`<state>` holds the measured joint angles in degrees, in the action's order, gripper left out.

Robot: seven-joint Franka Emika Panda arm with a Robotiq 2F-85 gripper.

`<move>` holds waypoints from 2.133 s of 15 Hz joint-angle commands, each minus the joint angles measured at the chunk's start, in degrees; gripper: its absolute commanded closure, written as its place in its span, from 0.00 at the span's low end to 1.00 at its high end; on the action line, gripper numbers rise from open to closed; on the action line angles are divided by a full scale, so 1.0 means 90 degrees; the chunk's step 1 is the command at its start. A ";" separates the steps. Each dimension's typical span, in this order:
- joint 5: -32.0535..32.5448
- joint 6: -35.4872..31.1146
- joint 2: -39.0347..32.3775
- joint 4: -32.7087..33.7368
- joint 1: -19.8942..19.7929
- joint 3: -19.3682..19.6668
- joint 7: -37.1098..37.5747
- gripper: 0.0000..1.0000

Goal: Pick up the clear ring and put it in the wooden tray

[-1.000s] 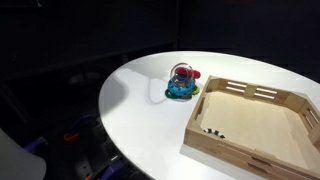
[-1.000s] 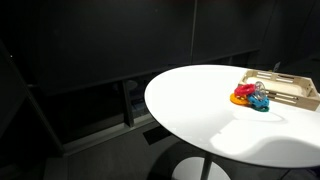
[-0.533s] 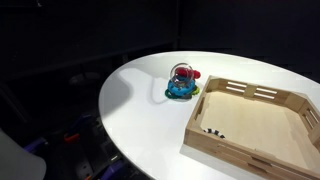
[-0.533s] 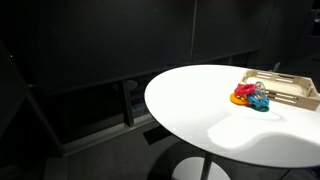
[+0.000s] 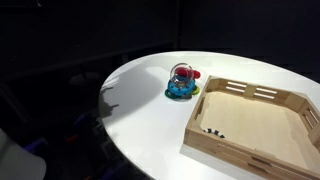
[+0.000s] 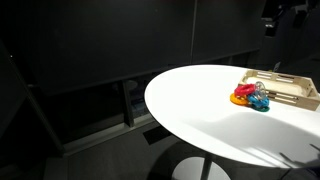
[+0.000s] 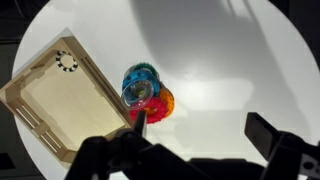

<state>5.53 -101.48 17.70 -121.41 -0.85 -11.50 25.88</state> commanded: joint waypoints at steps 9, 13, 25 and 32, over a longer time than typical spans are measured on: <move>0.0616 -0.0604 -0.1429 0.0423 -0.0063 0.0638 0.0912 0.00; 0.0619 -0.0772 -0.1385 0.0232 -0.0017 0.0707 0.0812 0.00; 0.0325 -0.1832 -0.1661 0.0155 0.0011 0.0935 -0.0192 0.00; -0.0371 -0.1986 -0.2340 0.0141 -0.0019 0.1211 -0.1191 0.00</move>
<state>4.55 -118.73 -1.30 -120.24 -1.01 -1.59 18.59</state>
